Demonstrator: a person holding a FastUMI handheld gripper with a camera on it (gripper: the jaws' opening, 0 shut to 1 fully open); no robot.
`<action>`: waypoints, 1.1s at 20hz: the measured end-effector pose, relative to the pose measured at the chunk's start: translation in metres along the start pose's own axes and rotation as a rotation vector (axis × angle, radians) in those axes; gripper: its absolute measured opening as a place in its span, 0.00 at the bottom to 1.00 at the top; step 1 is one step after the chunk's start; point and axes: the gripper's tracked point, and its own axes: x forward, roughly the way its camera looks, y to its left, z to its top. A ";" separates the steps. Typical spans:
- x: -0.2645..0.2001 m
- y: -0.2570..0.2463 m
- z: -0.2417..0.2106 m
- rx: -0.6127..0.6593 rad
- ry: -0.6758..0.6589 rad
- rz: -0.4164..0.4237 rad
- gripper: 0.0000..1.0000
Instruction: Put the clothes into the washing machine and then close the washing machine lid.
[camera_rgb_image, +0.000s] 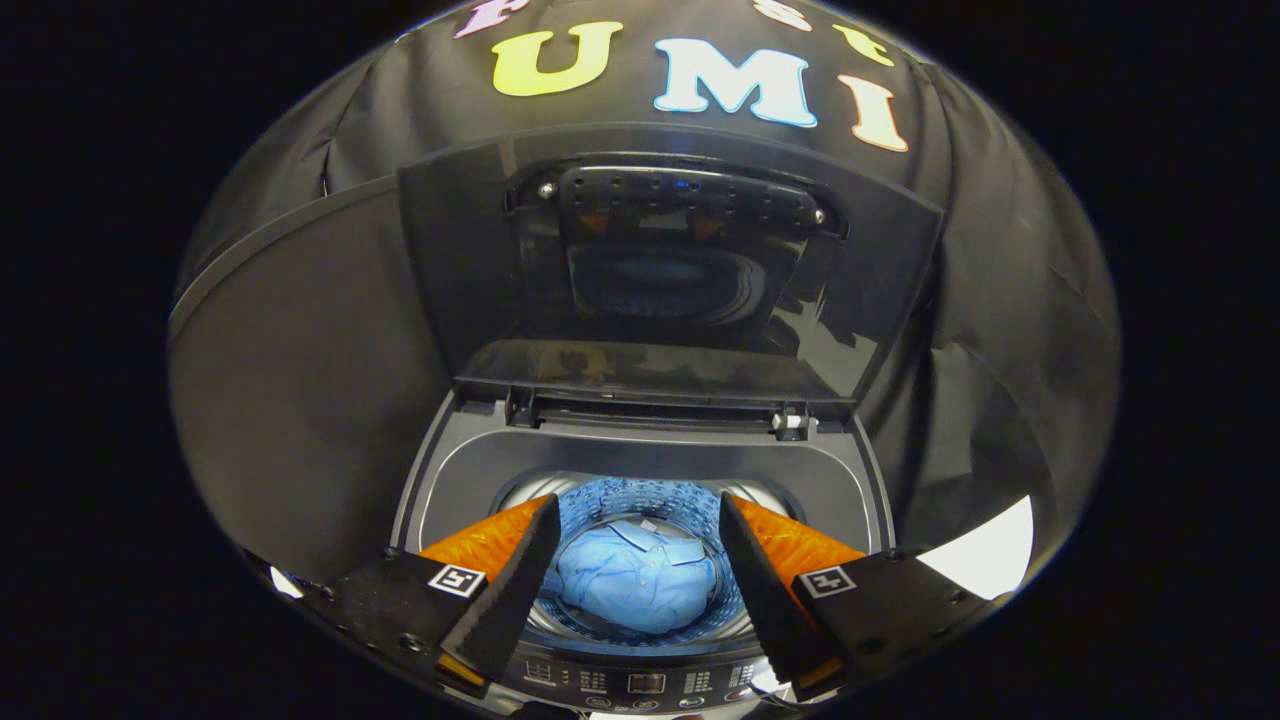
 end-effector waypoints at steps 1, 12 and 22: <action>-0.004 -0.001 0.006 0.009 -0.024 -0.002 0.98; -0.064 0.002 0.144 0.008 -0.480 0.000 0.98; -0.033 -0.011 0.227 0.069 -0.571 -0.043 0.97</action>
